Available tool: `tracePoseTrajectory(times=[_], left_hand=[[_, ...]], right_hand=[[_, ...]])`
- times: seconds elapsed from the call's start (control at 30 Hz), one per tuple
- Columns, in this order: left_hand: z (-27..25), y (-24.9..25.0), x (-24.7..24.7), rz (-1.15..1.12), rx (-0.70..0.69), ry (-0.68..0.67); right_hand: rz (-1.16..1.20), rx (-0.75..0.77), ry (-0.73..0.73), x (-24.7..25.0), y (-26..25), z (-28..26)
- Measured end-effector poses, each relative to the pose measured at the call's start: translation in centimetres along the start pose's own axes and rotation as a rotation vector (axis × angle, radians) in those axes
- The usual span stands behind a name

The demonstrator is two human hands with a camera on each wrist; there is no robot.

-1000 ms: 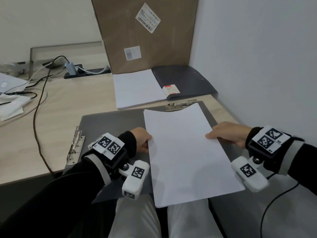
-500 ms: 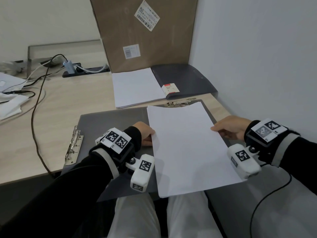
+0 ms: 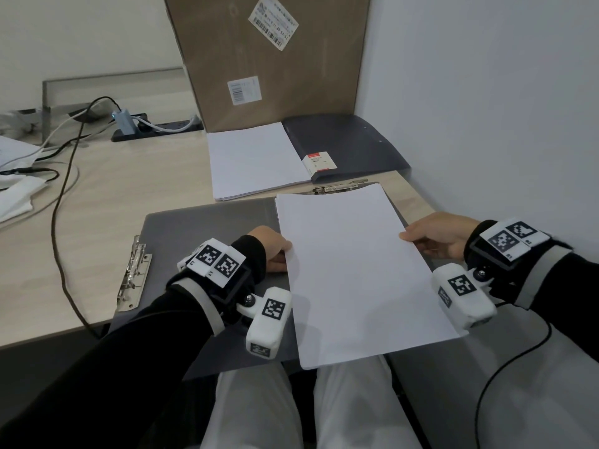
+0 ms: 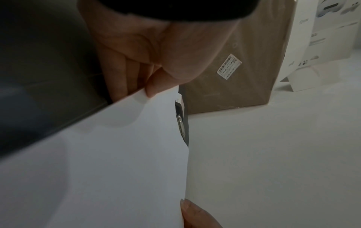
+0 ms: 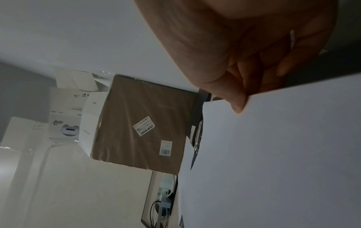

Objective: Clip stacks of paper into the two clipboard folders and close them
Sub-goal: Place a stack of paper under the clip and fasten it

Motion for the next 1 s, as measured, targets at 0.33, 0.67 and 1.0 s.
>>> tracePoseTrajectory(times=[0.33,0.67,1.0], left_hand=[[0.4,0.6,0.0,-0.004,-0.005,0.033],[1.0,2.1,0.3,0.016,0.011,0.081],[1.2,4.0,1.3,0.131,-0.124,0.211]], right_hand=[[-0.068,0.021,0.019,0.4,-0.8,0.9],[-0.130,0.086,0.059,0.4,-2.9,1.9],[-0.149,0.309,0.113,0.1,-4.7,2.4]])
Point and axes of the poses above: each hand's wrist, its own z-axis towards the middle knuckle, its own x-axis out of the back of the hand, y = z × x, the point moved 8 cm from there along z, towards the middle knuckle, and after that the axes turned 6 degrees about x, right-handed, at the moved point
